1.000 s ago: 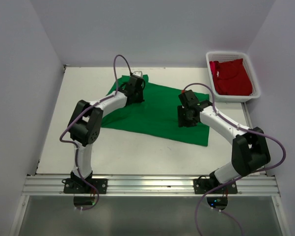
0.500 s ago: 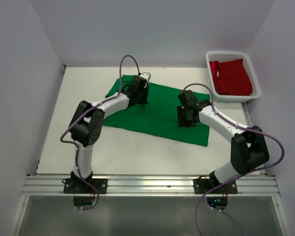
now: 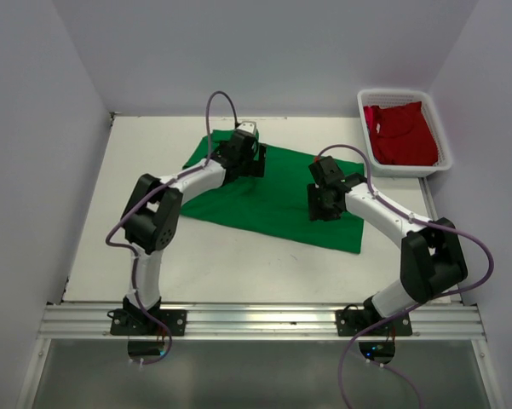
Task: Fold and stack the t-shirts
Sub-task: Fold the flattened tshirt in 1/3 of the way
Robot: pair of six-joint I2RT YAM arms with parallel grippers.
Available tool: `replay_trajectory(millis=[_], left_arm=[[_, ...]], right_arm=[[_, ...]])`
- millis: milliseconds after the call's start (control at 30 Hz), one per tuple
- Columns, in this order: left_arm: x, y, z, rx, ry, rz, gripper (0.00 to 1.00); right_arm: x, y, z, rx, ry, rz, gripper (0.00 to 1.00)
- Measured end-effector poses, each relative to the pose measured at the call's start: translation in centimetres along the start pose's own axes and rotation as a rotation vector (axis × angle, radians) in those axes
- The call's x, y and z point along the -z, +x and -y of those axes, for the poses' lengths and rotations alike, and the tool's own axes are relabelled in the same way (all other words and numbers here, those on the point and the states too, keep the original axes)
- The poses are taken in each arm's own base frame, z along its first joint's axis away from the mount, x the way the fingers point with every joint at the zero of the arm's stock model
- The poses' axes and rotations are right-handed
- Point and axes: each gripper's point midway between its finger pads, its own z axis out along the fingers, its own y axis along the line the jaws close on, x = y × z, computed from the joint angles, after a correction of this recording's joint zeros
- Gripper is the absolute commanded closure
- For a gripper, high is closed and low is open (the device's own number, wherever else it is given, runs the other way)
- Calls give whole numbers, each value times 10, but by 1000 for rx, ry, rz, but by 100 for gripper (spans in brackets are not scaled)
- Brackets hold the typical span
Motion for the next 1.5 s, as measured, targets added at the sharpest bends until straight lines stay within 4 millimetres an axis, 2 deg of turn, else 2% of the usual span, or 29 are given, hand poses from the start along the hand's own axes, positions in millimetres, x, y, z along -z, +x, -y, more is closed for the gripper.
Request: replay_trajectory(millis=[100,233,333,400,467,500,567,600,633,667,700,767,833,1033,1333,1500], left_arm=[[12,-7,-10,19,-34,32,0],[28,-35,-24,76,-64,97,4],[25,-59,-48,151,-108,116,11],[17,-70,-73,210,-149,119,16],[6,-72,-97,260,-189,100,21],[-1,-69,-108,282,-208,81,27],[-14,-57,-128,317,-237,35,36],[-19,-50,-133,328,-244,11,46],[-24,-41,-137,340,-251,-19,52],[-27,-31,-140,343,-256,-50,56],[-30,-23,-139,342,-253,-76,65],[-31,-11,-134,342,-236,-119,71],[-31,-8,-127,339,-209,-138,76],[-32,-7,-116,336,-153,-152,76],[-32,-6,-120,341,-153,-156,75],[-37,1,-119,342,-142,-177,75]], right_arm=[[0,0,0,0,0,-1,56],[-3,1,0,1,4,-9,56],[-3,2,0,1,4,-10,56],[-3,2,0,2,4,-11,56],[-3,2,0,2,4,-10,56],[-3,2,0,2,4,-10,56],[-3,2,0,2,4,-11,56],[-3,2,0,2,5,-11,57],[-3,2,0,2,5,-11,57],[-3,2,0,2,5,-11,57],[-3,2,0,2,5,-11,57],[-3,2,1,2,5,-11,57],[-3,2,1,2,5,-11,57],[-3,2,0,1,5,-11,57],[-3,2,1,1,5,-11,57],[-3,2,1,1,5,-11,57]])
